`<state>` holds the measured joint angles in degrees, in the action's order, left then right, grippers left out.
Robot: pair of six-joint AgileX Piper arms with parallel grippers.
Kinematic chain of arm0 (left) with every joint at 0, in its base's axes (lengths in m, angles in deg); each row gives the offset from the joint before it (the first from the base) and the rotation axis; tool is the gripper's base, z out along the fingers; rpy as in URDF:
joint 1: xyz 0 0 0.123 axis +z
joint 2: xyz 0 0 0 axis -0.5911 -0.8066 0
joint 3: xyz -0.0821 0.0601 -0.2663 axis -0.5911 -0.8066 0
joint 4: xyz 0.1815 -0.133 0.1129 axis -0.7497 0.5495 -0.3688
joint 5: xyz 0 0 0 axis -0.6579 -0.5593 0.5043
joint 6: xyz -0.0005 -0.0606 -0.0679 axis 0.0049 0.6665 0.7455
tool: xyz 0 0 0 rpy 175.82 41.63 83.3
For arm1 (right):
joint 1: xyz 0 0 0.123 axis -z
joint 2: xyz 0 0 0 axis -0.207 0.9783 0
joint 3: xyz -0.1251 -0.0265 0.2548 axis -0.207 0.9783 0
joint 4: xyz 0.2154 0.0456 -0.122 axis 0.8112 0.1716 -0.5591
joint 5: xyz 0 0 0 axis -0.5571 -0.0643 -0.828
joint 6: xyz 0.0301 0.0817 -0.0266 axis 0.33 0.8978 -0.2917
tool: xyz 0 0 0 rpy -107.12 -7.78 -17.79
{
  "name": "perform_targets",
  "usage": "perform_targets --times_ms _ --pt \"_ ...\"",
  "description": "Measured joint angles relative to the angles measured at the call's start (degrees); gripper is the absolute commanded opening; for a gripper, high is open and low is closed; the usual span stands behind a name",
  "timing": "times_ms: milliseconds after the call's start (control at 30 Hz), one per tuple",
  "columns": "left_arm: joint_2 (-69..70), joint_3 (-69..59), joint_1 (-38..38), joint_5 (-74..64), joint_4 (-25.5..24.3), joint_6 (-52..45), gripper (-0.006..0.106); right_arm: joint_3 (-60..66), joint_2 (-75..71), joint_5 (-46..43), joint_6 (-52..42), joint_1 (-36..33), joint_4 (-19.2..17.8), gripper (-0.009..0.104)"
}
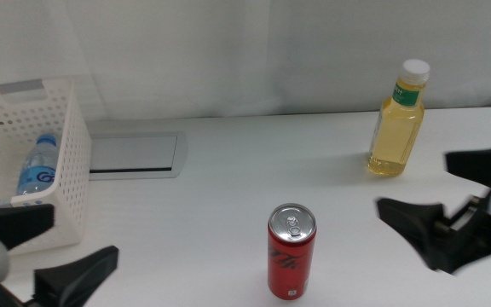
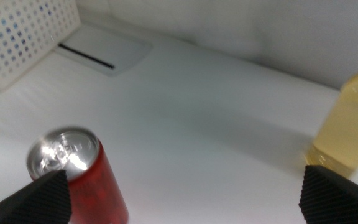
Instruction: Use arms to grab the bottles and put them into the dustbin to the left of the table.
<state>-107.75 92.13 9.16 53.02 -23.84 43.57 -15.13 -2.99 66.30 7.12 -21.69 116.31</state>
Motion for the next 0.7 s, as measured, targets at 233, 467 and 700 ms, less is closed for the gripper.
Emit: perform_targets --times_ms 233,467,700 --pt "-5.45 0.0 0.0 1.73 11.87 -10.39 0.071 0.0 -11.34 18.68 7.72 10.04 -13.23 0.103" --pt "-13.39 0.0 -1.48 6.46 24.94 -23.82 0.071 0.0 -23.08 26.34 20.54 11.82 -25.79 0.103" --pt "-25.79 0.0 -13.2 18.13 33.98 -36.58 0.071 0.0 -26.58 30.66 25.17 11.82 -29.81 0.103"
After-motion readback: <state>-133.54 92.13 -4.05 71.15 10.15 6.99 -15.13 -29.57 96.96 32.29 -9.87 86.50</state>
